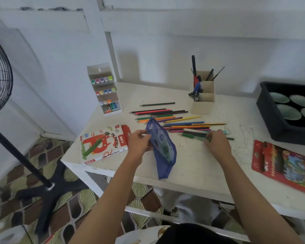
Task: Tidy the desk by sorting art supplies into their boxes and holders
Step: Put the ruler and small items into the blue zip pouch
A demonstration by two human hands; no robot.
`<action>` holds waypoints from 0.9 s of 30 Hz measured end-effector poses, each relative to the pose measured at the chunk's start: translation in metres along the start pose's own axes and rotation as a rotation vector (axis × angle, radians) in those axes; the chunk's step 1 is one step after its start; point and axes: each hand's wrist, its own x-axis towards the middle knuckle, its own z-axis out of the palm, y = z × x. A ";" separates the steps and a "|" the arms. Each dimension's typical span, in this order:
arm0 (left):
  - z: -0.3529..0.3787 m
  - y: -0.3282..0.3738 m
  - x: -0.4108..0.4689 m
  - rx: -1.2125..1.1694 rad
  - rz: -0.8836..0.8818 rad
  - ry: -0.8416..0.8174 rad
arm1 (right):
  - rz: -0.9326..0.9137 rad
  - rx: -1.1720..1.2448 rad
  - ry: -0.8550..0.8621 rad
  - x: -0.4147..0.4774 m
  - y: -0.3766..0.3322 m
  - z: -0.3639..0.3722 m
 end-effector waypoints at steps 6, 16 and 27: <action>0.004 -0.002 -0.003 -0.043 -0.012 0.058 | -0.061 -0.010 0.101 -0.006 0.011 0.008; 0.026 -0.013 -0.010 -0.112 -0.015 0.174 | -0.167 0.250 -0.016 -0.015 0.034 -0.015; 0.030 -0.012 -0.013 -0.120 -0.007 0.183 | -0.034 0.844 -0.592 -0.054 -0.026 -0.057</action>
